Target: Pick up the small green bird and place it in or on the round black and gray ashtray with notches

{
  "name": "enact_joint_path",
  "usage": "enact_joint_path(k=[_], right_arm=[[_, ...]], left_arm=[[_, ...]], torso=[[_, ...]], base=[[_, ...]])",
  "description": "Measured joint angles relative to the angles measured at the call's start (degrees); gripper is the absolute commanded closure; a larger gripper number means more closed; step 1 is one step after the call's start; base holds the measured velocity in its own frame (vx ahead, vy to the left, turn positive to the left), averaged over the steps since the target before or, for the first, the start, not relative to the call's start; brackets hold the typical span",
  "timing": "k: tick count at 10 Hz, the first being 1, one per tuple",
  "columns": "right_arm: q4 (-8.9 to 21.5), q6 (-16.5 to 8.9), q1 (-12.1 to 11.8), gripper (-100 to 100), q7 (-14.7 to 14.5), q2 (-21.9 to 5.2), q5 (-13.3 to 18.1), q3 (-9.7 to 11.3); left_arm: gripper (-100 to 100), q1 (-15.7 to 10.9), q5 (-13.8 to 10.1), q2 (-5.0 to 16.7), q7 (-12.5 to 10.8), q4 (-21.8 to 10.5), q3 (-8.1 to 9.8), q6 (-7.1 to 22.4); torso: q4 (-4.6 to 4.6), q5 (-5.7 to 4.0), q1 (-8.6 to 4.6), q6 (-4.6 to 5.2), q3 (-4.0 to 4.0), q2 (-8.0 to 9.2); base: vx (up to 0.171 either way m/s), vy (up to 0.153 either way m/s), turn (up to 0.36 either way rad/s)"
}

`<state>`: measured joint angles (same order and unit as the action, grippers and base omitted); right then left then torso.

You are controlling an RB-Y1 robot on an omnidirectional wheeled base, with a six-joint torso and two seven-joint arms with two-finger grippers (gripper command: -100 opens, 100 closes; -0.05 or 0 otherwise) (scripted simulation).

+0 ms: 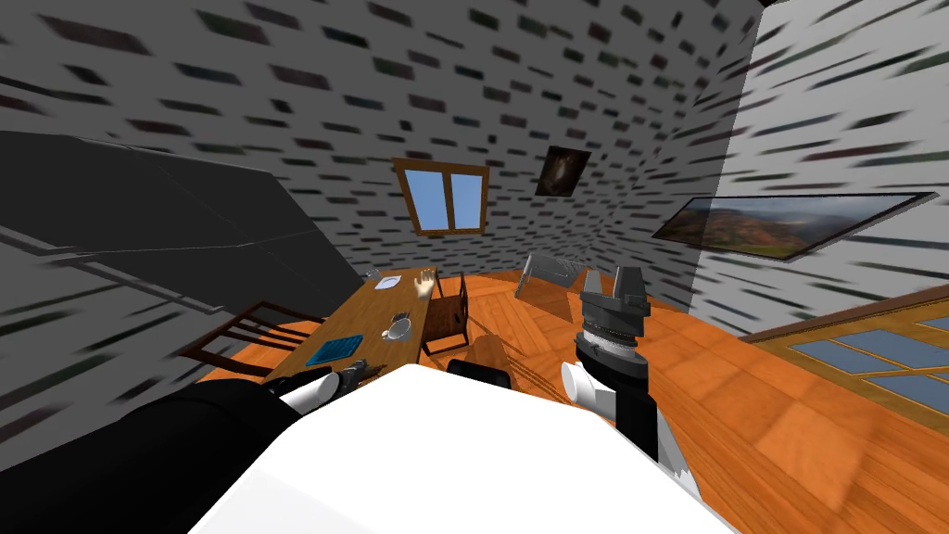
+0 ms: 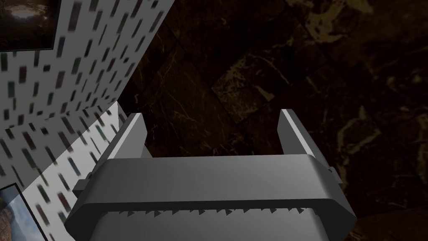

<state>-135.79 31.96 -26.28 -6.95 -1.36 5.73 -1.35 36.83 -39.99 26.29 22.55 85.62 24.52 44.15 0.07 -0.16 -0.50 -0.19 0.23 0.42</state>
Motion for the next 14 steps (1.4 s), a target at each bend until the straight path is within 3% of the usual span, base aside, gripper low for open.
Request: enact_joint_path(k=[3, 9, 12, 14], right_arm=[[0.0, 0.0, 0.01, 0, 0.0, 0.0, 0.0, 0.0], [0.0, 0.0, 0.01, 0, 0.0, 0.0, 0.0, 0.0], [0.0, 0.0, 0.01, 0, 0.0, -0.01, 0.0, 0.0], [0.0, 0.0, 0.01, 0, 0.0, -0.01, 0.0, -0.01]], left_arm=[[100, 0.12, 0.2, 0.3, 0.31, 0.24, 3.56, 2.05], [100, -0.44, -1.14, 1.84, 1.99, -2.79, 10.65, 5.65], [100, -0.13, -2.29, 2.75, 1.95, -4.18, 14.16, 8.02], [100, -0.43, -3.1, 3.95, 0.69, -5.53, 16.12, 9.92]], torso=[[0.02, -0.05, -0.13, -0.05, 0.1, 0.19], [0.04, -0.07, -0.15, -0.11, 0.16, 0.3], [0.06, -0.04, 0.11, -0.1, 0.19, 0.34], [0.09, 0.0, 0.41, -0.1, 0.24, 0.4]], base=[[-0.196, -0.115, -0.077], [-0.208, -0.117, -0.085], [-0.223, -0.058, -0.142], [-0.24, 0.032, -0.171]])
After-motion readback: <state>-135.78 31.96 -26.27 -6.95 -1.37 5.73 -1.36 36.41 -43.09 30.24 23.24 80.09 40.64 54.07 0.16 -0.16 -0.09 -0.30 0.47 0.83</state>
